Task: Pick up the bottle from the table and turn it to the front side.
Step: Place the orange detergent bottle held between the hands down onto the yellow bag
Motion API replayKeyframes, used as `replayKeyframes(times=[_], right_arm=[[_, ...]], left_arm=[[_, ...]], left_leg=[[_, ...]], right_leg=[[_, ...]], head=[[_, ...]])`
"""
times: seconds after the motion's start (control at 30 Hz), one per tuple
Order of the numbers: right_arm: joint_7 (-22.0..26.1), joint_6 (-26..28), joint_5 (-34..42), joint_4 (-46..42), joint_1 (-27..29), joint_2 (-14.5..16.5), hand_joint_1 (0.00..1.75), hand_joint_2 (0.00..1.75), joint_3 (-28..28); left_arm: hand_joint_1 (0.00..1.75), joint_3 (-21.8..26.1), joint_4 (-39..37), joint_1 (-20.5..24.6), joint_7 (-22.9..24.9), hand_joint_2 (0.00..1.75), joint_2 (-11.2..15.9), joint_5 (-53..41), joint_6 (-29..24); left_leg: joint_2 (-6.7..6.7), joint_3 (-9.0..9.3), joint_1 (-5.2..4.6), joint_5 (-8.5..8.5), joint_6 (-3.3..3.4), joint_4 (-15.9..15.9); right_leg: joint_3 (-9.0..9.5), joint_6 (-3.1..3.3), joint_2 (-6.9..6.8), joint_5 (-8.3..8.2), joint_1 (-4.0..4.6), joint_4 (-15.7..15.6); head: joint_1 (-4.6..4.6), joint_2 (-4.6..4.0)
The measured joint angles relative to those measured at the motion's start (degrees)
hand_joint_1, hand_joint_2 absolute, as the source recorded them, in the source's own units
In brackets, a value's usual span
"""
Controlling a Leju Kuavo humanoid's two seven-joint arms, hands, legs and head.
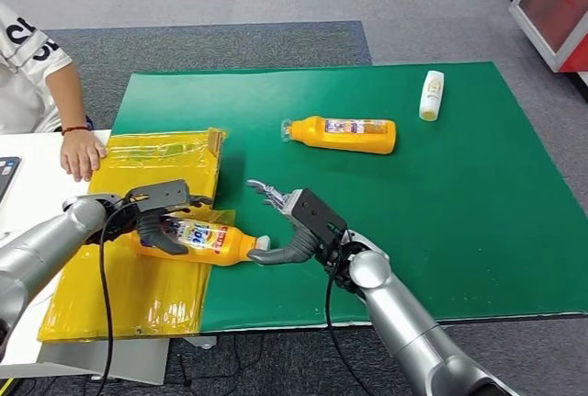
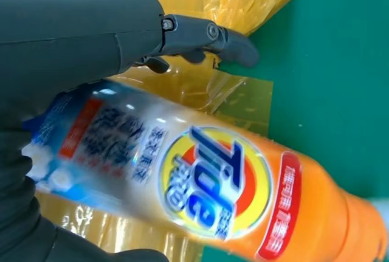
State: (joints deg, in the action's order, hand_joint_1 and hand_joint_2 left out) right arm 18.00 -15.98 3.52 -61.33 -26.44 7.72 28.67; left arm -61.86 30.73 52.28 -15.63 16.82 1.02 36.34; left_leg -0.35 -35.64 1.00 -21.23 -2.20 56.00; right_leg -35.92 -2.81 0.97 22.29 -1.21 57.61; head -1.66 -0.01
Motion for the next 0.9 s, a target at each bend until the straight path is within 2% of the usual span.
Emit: replayKeyframes(times=[0.33, 0.43, 0.53, 0.6, 0.73, 0.8, 0.9], right_arm=[[-0.87, 1.63, 0.77, -1.46, 0.83, -0.68, 0.00, 1.75, 0.44], [-0.71, 2.05, 1.49, -2.25, 1.25, -0.98, 0.00, 1.75, 0.47], [0.77, -0.01, 5.23, -3.97, 2.02, -1.54, 0.00, 1.75, 0.47], [1.67, -1.87, 8.06, -5.45, 2.50, -2.09, 0.00, 1.75, 0.47], [2.30, -5.05, 12.01, -8.51, 3.60, -3.29, 0.00, 1.75, 0.23], [2.37, -6.38, 13.44, -9.90, 4.09, -3.88, 0.00, 1.75, -0.03], [2.62, -7.41, 14.36, -11.70, 4.92, -4.74, 0.00, 1.75, -0.45]], left_arm=[[0.00, 2.99, 2.52, -2.79, -2.53, 1.75, 0.48, 0.42, -2.59], [0.00, 5.01, 5.38, -5.42, -6.42, 1.75, 0.96, 2.17, -2.66], [0.00, 10.70, 12.33, -11.83, -18.18, 1.75, 1.86, 8.62, 3.63], [0.00, 16.57, 18.81, -17.48, -23.37, 1.75, 1.97, 11.54, 9.39], [0.00, 28.60, 30.79, -27.35, -24.69, 1.75, -0.04, 12.24, 17.16], [0.00, 32.82, 34.56, -30.56, -24.74, 1.75, -1.21, 11.17, 17.97], [0.00, 36.61, 37.66, -33.61, -24.75, 1.75, -2.05, 8.92, 16.52]], left_leg=[[0.00, -0.01, 0.00, -0.05, 0.03, 0.00], [0.00, -0.01, -0.01, -0.05, 0.03, 0.00], [0.03, -0.02, -0.01, -0.10, 0.02, 0.00], [0.06, -0.02, -0.02, -0.16, 0.04, 0.00], [0.10, -0.04, -0.03, -0.27, 0.08, 0.00], [0.10, -0.04, -0.03, -0.31, 0.08, 0.00], [0.09, -0.04, -0.02, -0.32, 0.06, 0.00]], right_leg=[[-0.01, -0.01, 0.00, 0.05, 0.00, 0.00], [-0.01, -0.01, 0.01, 0.05, -0.01, 0.00], [-0.05, -0.02, 0.03, 0.10, -0.02, -0.01], [-0.07, -0.02, 0.04, 0.17, -0.03, -0.02], [-0.08, -0.02, 0.04, 0.24, -0.04, -0.04], [-0.08, -0.02, 0.04, 0.26, -0.04, -0.04], [-0.09, 0.01, 0.04, 0.27, -0.02, -0.04]], head=[[0.02, 0.01], [0.00, 0.00], [0.02, 0.01], [0.01, 0.01], [0.01, 0.01], [0.01, 0.01], [0.02, 0.01]])
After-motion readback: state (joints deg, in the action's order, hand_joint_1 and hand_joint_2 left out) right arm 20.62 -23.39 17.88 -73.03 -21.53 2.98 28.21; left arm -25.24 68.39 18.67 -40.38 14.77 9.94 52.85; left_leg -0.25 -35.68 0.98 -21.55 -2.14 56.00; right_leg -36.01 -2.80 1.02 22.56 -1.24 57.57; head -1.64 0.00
